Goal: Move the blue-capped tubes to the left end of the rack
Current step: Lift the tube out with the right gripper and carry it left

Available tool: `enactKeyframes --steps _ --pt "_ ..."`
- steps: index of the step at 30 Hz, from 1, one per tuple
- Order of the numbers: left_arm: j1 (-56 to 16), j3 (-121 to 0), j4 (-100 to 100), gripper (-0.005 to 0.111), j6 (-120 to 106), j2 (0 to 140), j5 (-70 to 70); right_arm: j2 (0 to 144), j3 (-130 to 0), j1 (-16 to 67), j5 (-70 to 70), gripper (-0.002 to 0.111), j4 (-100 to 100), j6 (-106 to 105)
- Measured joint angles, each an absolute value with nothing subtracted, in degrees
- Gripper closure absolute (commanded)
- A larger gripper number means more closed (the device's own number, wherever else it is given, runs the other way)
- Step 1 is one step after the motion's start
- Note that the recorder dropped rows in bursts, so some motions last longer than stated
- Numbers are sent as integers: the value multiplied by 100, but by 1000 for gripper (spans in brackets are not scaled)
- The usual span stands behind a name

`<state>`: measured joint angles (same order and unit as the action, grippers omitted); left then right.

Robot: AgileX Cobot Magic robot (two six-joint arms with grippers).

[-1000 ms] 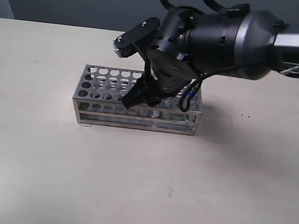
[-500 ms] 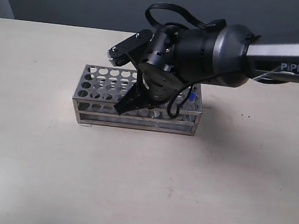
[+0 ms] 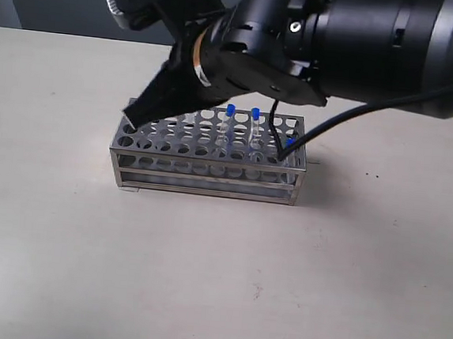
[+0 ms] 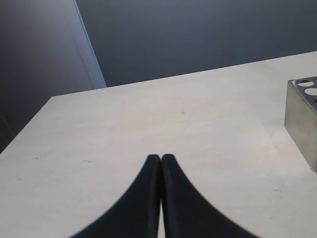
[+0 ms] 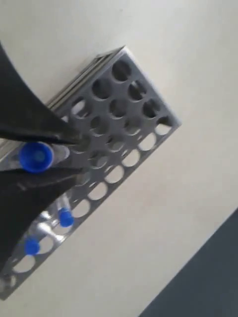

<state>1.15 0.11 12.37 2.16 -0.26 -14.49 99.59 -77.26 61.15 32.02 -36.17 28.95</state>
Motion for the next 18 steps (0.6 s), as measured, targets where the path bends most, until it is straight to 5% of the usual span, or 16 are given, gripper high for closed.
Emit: enactKeyframes --steps 7,18 --pt "115 11 1237 106 216 -26 -1449 10860 -9269 6115 3096 109 -3523 2268" --pt "115 11 1237 106 216 -26 -1449 13135 -12745 5909 5075 109 -1633 188"
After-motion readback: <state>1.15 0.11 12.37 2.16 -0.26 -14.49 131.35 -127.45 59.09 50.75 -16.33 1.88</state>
